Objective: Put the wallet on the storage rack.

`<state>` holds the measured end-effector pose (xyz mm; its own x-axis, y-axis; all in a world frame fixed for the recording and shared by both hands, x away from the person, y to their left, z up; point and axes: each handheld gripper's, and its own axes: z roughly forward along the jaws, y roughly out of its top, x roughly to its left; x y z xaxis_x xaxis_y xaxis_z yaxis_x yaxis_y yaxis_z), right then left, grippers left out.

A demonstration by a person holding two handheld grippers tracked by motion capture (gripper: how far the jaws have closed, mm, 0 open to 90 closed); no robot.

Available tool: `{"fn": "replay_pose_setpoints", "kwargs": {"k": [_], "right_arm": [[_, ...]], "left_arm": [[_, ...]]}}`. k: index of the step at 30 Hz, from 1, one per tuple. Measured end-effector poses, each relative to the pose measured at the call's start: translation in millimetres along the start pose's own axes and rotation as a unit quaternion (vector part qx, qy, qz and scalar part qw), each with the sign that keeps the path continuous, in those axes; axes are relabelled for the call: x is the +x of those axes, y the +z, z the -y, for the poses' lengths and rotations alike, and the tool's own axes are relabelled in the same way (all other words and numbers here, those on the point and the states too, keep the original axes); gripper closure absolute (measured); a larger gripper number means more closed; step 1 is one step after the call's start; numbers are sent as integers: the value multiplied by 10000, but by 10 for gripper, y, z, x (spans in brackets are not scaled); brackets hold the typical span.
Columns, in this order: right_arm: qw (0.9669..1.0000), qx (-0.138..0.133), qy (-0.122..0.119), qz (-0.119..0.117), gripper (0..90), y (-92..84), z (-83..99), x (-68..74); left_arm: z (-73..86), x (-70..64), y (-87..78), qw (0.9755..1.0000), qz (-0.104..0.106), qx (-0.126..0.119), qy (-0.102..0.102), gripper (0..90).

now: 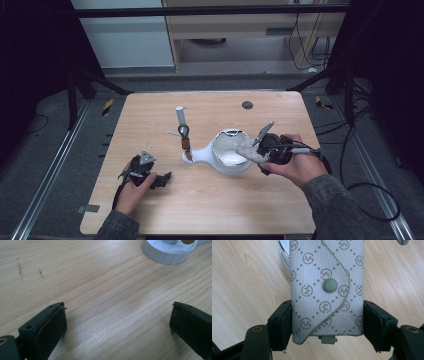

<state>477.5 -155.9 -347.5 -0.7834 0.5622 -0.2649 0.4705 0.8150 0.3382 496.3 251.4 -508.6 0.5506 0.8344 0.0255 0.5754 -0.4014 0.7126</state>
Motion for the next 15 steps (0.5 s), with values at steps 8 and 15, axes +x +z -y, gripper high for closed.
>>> {"fn": "replay_pose_setpoints", "kwargs": {"k": [8, 15], "right_arm": [[9999, 67, -99, -32, 308, 55, -61, 57], [9994, 205, -280, -43, 308, 134, -202, 115]], "left_arm": [[0, -2, 1, 10000, 0, -10, -10, 1], [0, -5, 3, 10000, -2, -12, -8, 0]]}}
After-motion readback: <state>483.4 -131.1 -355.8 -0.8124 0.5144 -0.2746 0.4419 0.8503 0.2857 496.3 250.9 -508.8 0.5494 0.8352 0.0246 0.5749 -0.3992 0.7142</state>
